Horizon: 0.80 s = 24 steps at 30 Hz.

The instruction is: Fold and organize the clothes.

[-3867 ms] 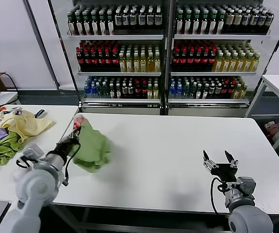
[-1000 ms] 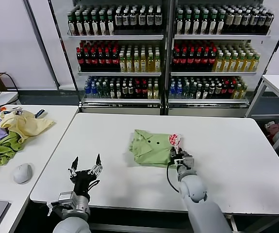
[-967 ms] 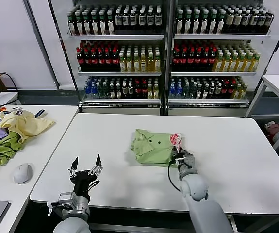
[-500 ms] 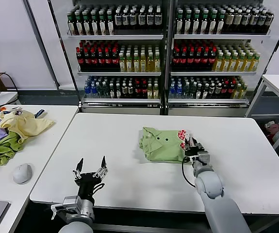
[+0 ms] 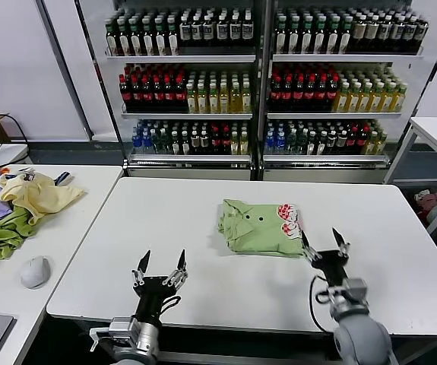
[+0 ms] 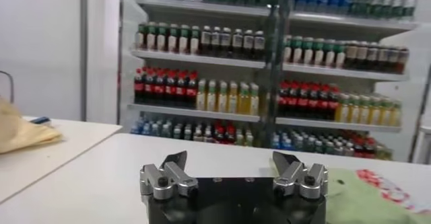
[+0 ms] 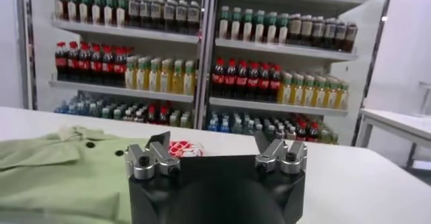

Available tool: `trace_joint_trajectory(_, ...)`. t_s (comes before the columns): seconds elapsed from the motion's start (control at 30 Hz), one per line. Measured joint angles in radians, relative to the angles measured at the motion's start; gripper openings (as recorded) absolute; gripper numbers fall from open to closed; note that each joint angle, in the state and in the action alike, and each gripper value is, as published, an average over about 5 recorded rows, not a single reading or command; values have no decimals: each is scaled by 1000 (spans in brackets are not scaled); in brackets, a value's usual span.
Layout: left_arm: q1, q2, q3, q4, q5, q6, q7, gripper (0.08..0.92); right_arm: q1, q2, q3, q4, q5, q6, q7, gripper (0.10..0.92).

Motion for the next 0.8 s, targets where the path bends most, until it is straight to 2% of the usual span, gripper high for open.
trace_joint_trajectory(0.37,-9,15,47,-12,3,27,21,823,-150,41,63,84,-27,64,-28,823)
trace_joint_trajectory(0.8,-26,1,29,29,-3,10,61,823,-176,25,58,123,-54,91,-16,823)
